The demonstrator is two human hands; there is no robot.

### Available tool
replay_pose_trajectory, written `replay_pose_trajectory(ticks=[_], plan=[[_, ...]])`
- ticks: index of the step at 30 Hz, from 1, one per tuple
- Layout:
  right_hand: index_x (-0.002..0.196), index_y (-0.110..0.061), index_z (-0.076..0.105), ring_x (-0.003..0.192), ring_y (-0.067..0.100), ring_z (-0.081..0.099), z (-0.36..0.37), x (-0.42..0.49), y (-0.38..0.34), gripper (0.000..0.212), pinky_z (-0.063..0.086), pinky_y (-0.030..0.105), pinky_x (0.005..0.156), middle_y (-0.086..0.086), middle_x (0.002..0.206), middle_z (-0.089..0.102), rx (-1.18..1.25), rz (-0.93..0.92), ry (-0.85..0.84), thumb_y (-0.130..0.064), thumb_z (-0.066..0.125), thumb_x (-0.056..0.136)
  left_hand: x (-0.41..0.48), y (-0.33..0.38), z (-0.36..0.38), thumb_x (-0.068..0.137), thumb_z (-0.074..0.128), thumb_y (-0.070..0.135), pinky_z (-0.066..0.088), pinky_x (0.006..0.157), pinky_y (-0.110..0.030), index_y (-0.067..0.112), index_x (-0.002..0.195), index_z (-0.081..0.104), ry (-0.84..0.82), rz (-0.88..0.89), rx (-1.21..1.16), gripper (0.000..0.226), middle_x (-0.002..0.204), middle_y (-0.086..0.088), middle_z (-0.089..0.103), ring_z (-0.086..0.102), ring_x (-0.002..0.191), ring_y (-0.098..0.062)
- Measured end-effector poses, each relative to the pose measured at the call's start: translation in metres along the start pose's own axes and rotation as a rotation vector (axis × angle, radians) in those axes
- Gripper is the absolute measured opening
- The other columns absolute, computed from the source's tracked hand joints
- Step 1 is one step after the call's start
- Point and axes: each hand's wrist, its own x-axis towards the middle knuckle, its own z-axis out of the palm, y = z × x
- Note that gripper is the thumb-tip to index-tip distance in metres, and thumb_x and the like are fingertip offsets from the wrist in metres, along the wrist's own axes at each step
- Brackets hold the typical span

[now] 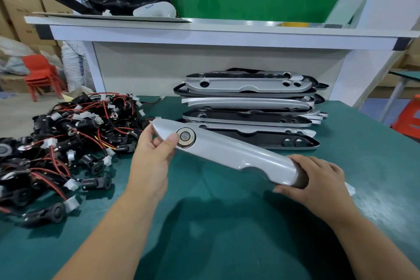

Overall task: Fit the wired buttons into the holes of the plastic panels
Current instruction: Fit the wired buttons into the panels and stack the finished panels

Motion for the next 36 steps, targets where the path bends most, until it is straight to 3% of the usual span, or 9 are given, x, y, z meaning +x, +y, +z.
replay_pose_trajectory(ticks=[3, 7, 9, 14, 17, 22, 27, 33, 36], plan=[[0.121, -0.034, 0.055, 0.114, 0.013, 0.049, -0.002, 0.002, -0.012, 0.084, 0.026, 0.036, 0.103, -0.021, 0.107, 0.049, 0.122, -0.030, -0.071, -0.088, 0.047, 0.057, 0.001, -0.002, 0.001, 0.091, 0.052, -0.004, 0.052, 0.070, -0.017, 0.018, 0.107, 0.057, 0.025, 0.004, -0.033, 0.028, 0.073, 0.014, 0.068, 0.064, 0.072, -0.003], [0.125, -0.029, 0.057, 0.114, 0.010, 0.052, 0.000, 0.014, -0.062, 0.048, 0.035, 0.033, 0.100, -0.015, 0.119, 0.059, 0.265, -0.205, 0.051, -0.051, 0.061, 0.082, -0.002, -0.004, 0.005, 0.092, 0.051, -0.004, 0.051, 0.065, -0.014, 0.011, 0.123, 0.050, 0.014, 0.004, -0.033, 0.035, 0.073, 0.016, 0.068, 0.062, 0.067, 0.000], [0.128, -0.029, 0.055, 0.114, 0.010, 0.051, 0.001, 0.021, -0.091, 0.042, 0.037, 0.036, 0.101, -0.014, 0.122, 0.058, 0.350, -0.288, 0.046, -0.040, 0.061, 0.088, -0.002, -0.003, 0.005, 0.093, 0.051, -0.002, 0.050, 0.064, -0.015, 0.008, 0.131, 0.045, -0.003, -0.003, -0.043, 0.041, 0.073, 0.016, 0.066, 0.061, 0.067, 0.000], [0.138, -0.040, 0.041, 0.124, 0.011, 0.041, 0.002, 0.046, -0.142, 0.044, 0.033, 0.037, 0.104, -0.015, 0.132, 0.048, 0.288, -0.440, -0.094, -0.042, 0.049, 0.094, -0.005, 0.004, 0.007, 0.092, 0.052, 0.000, 0.048, 0.076, -0.025, 0.008, 0.138, 0.039, -0.042, -0.007, -0.065, 0.048, 0.086, 0.007, 0.068, 0.062, 0.080, -0.007], [0.135, -0.041, 0.045, 0.124, 0.010, 0.040, 0.004, 0.055, -0.154, 0.041, 0.034, 0.037, 0.103, -0.015, 0.132, 0.047, 0.281, -0.437, -0.126, -0.040, 0.050, 0.094, -0.005, 0.006, 0.008, 0.093, 0.051, 0.000, 0.045, 0.081, -0.031, 0.005, 0.137, 0.039, -0.053, -0.008, -0.083, 0.046, 0.089, 0.001, 0.064, 0.057, 0.086, -0.014], [0.116, -0.024, 0.059, 0.115, 0.016, 0.048, 0.010, 0.051, -0.159, 0.037, 0.039, 0.040, 0.095, -0.008, 0.120, 0.054, 0.354, -0.333, -0.018, -0.042, 0.064, 0.084, -0.009, 0.008, 0.010, 0.086, 0.061, 0.002, 0.047, 0.088, -0.036, 0.005, 0.140, 0.031, -0.099, -0.019, -0.065, 0.062, 0.103, -0.008, 0.064, 0.058, 0.098, -0.021], [0.100, -0.017, 0.053, 0.099, 0.022, 0.051, 0.015, 0.043, -0.170, 0.047, 0.040, 0.040, 0.085, -0.004, 0.105, 0.056, 0.296, -0.275, 0.080, -0.049, 0.071, 0.073, -0.009, 0.007, 0.009, 0.082, 0.064, 0.007, 0.049, 0.090, -0.041, 0.012, 0.140, 0.034, -0.030, -0.062, -0.035, 0.066, 0.119, -0.020, 0.059, 0.057, 0.106, -0.026], [0.130, -0.032, 0.048, 0.121, 0.009, 0.041, 0.002, 0.043, -0.152, 0.051, 0.034, 0.038, 0.102, -0.013, 0.130, 0.049, 0.376, -0.323, -0.078, -0.045, 0.064, 0.083, -0.009, 0.008, 0.006, 0.090, 0.056, -0.002, 0.052, 0.082, -0.033, 0.012, 0.128, 0.047, -0.028, -0.076, 0.052, 0.041, 0.107, -0.010, 0.064, 0.062, 0.097, -0.019], [0.137, -0.041, 0.038, 0.125, 0.011, 0.038, -0.001, 0.045, -0.147, 0.056, 0.031, 0.037, 0.105, -0.013, 0.134, 0.048, 0.311, -0.308, -0.129, -0.048, 0.060, 0.085, -0.011, 0.006, 0.007, 0.089, 0.060, 0.002, 0.051, 0.093, -0.042, 0.019, 0.114, 0.053, -0.038, -0.077, 0.147, 0.031, 0.108, -0.006, 0.067, 0.063, 0.100, -0.019]])
